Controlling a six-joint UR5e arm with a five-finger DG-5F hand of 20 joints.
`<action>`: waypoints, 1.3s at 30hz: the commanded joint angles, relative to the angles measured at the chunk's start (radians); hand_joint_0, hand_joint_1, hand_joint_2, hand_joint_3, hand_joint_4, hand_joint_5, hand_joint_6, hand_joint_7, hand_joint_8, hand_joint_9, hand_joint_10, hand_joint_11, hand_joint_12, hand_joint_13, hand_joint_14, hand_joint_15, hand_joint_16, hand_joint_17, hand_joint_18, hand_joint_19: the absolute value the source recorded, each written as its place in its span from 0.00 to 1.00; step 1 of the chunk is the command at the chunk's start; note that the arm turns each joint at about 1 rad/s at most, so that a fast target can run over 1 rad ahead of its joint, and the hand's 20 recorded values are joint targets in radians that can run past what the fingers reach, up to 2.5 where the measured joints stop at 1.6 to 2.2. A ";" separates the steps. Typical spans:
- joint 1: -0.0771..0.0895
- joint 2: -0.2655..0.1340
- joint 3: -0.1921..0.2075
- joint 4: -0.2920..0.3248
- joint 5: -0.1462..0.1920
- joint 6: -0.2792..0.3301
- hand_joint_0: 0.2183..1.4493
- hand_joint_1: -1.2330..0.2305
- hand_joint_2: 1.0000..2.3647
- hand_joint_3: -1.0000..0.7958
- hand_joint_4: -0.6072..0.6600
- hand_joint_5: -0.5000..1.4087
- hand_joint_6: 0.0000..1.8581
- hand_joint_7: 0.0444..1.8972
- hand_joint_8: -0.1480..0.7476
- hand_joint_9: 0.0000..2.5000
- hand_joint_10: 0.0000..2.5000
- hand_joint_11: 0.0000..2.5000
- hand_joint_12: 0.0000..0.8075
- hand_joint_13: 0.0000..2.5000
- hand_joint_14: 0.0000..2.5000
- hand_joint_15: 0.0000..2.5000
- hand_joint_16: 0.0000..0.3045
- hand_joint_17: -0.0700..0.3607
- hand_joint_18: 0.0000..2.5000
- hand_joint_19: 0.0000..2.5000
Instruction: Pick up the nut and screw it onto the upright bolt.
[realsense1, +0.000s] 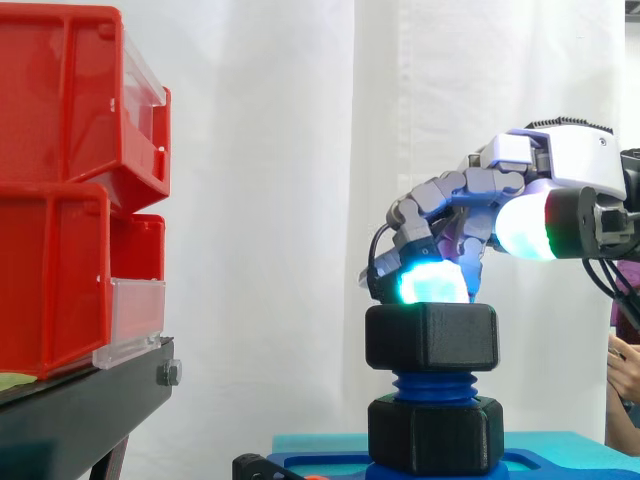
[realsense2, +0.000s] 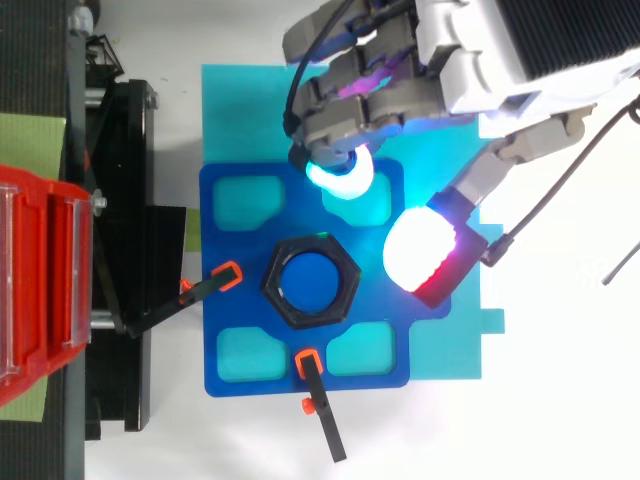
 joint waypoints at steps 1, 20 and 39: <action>-0.008 0.000 0.020 -0.002 -0.016 0.002 0.26 0.67 0.00 0.28 0.64 0.25 0.27 0.61 0.42 0.46 0.00 0.01 0.21 0.32 0.00 0.00 0.04 0.23 0.21 0.02; 0.015 0.000 0.088 -0.005 -0.045 0.023 0.24 0.70 0.00 0.28 0.65 0.22 0.27 0.40 0.40 0.39 0.00 0.00 0.25 0.28 0.00 0.00 0.07 0.27 0.17 0.02; 0.071 0.000 -0.011 0.153 0.018 0.051 0.24 0.71 0.00 0.28 0.64 0.21 0.27 0.39 0.40 0.37 0.00 0.00 0.25 0.26 0.00 0.00 0.07 0.28 0.16 0.02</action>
